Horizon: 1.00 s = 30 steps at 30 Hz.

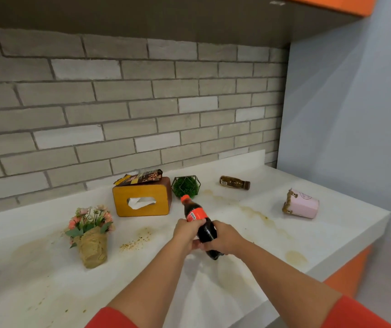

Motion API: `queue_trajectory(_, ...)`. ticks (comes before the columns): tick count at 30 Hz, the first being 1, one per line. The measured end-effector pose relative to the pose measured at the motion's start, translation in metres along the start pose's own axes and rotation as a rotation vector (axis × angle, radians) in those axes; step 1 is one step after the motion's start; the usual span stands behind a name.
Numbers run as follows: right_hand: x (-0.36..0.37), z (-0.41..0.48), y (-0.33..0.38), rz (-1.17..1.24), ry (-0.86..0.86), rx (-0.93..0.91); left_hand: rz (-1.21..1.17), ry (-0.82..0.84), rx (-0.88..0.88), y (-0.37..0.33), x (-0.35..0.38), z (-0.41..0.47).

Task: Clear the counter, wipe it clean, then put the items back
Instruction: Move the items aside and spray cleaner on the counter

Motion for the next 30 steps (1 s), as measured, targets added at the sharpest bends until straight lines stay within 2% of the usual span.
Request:
queue_trajectory(19, -0.172, 0.050, -0.193, -0.055, -0.217, 0.024, -0.043, 0.122, 0.159, -0.017, 0.264, 0.066)
queue_trajectory(30, -0.217, 0.124, -0.254, -0.005, -0.247, 0.002, 0.037, 0.136, 0.171, -0.037, 0.336, 0.132)
Point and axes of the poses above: each hand's wrist, its own z-axis towards the middle knuckle, its own x-axis out of the palm, y = z × x, the point moved 5 cm from there along z, towards the middle knuckle, and after that the axes turned 13 degrees about -z, right-handed, at the moved point
